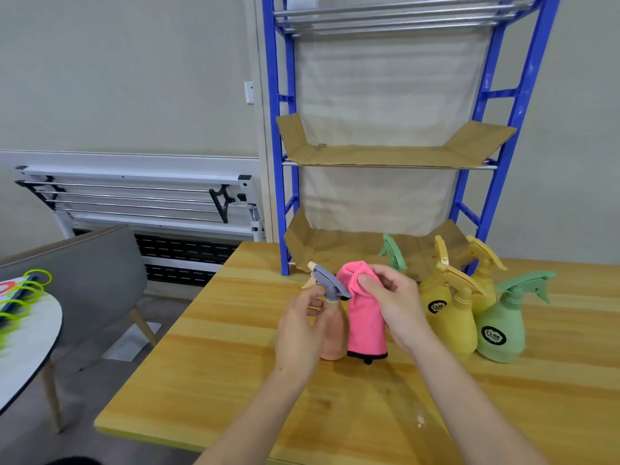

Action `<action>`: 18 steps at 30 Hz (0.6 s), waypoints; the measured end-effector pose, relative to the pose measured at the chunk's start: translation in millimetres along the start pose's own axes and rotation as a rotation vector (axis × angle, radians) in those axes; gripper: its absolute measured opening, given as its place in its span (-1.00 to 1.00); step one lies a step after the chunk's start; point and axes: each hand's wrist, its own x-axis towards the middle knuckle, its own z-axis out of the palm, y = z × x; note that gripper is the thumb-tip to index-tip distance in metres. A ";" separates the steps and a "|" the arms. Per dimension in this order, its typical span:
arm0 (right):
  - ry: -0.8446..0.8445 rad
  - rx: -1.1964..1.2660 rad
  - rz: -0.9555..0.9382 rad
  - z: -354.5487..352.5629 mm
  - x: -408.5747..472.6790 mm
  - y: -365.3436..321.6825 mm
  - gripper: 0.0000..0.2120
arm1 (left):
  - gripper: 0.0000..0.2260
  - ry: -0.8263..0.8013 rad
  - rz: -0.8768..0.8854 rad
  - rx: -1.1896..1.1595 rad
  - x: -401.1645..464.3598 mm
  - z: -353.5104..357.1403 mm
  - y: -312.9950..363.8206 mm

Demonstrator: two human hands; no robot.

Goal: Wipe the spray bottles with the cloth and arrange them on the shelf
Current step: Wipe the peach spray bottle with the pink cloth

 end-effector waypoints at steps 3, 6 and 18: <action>0.021 0.063 0.065 7.3 -5.1 4.7 -0.87 | -0.68 0.056 -0.012 0.092 0.4 5.3 2.8; 0.001 0.027 0.070 12.4 -15.1 10.0 -0.86 | -0.71 0.106 0.006 0.147 4.3 9.7 4.0; -0.170 -0.169 0.000 18.3 -38.9 10.9 -0.71 | -0.80 -0.048 0.133 0.038 16.0 8.4 -10.2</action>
